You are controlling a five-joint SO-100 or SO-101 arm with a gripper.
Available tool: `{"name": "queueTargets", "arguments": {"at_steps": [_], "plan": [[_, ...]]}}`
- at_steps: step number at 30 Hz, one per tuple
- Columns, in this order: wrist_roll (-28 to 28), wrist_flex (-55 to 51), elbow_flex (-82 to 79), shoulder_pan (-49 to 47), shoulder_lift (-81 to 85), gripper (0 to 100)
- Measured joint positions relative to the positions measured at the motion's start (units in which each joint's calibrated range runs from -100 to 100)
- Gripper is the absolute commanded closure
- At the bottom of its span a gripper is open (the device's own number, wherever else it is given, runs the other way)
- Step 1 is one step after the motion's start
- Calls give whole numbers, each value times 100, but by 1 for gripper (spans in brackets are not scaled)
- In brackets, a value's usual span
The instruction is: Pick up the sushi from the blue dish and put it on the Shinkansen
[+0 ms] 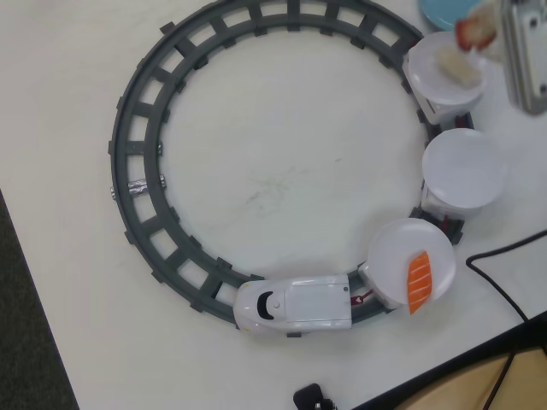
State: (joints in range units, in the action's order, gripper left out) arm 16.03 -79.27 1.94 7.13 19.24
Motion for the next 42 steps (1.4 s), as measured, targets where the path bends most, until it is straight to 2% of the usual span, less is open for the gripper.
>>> {"name": "queueTargets", "arguments": {"at_steps": [5, 12, 25, 31, 38, 42], "plan": [[-256, 289, -1000, -1339, 143, 98], [-518, 752, -2512, -2064, 143, 98], [-549, 787, -3233, -2182, 244, 98], [-544, 787, -3440, -2670, 253, 97], [-544, 787, -3440, -2922, 253, 84], [-549, 787, -3467, -2978, 253, 83]]}}
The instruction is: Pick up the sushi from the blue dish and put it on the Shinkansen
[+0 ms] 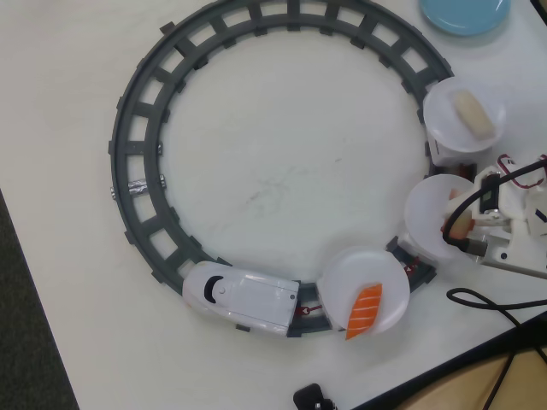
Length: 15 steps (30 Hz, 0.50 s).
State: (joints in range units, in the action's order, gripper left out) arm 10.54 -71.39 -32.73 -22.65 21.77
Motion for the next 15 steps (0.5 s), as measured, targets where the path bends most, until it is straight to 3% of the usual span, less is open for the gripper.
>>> {"name": "queueTargets", "arguments": {"at_steps": [11, 15], "plan": [[0, 0, -27, -142, 34, 83], [0, 0, 144, 244, 446, 83]]}}
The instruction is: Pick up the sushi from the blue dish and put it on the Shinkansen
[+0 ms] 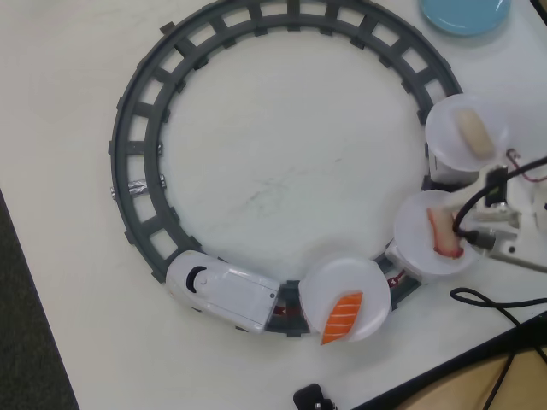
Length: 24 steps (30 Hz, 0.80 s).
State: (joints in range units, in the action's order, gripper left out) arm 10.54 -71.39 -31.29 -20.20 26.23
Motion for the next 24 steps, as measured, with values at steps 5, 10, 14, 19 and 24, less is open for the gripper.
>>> {"name": "queueTargets", "arguments": {"at_steps": [5, 10, 14, 19, 24], "plan": [[-157, 0, 522, 1568, 1069, 83], [-805, 0, 243, 4009, 2164, 83], [-915, 0, -928, 5876, 2821, 83], [-946, 446, -2945, 7215, 3554, 83], [-1271, 1251, -4926, 7523, 4522, 83]]}}
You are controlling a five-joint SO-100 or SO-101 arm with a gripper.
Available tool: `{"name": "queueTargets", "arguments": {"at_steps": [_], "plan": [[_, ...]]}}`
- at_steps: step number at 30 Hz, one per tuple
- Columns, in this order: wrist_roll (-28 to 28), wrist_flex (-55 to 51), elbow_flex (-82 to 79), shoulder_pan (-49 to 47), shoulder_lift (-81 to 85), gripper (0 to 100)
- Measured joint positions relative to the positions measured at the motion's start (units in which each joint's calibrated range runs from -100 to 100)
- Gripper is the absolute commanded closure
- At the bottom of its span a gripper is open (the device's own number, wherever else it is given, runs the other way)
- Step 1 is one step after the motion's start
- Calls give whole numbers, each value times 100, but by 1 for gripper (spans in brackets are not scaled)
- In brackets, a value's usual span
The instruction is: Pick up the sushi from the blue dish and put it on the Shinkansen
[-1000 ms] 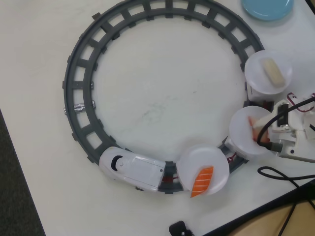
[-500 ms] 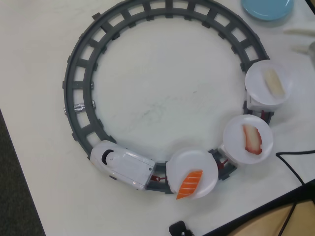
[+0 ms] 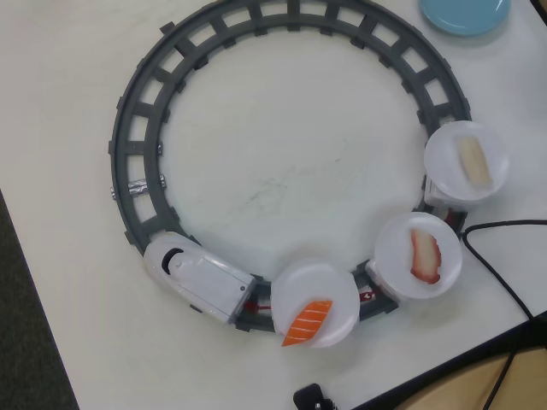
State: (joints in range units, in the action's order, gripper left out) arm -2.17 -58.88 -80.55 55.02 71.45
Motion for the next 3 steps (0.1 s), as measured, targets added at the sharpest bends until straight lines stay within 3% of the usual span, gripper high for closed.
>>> {"name": "queueTargets", "arguments": {"at_steps": [3], "plan": [[-52, 131, -801, 47, 699, 83]]}}
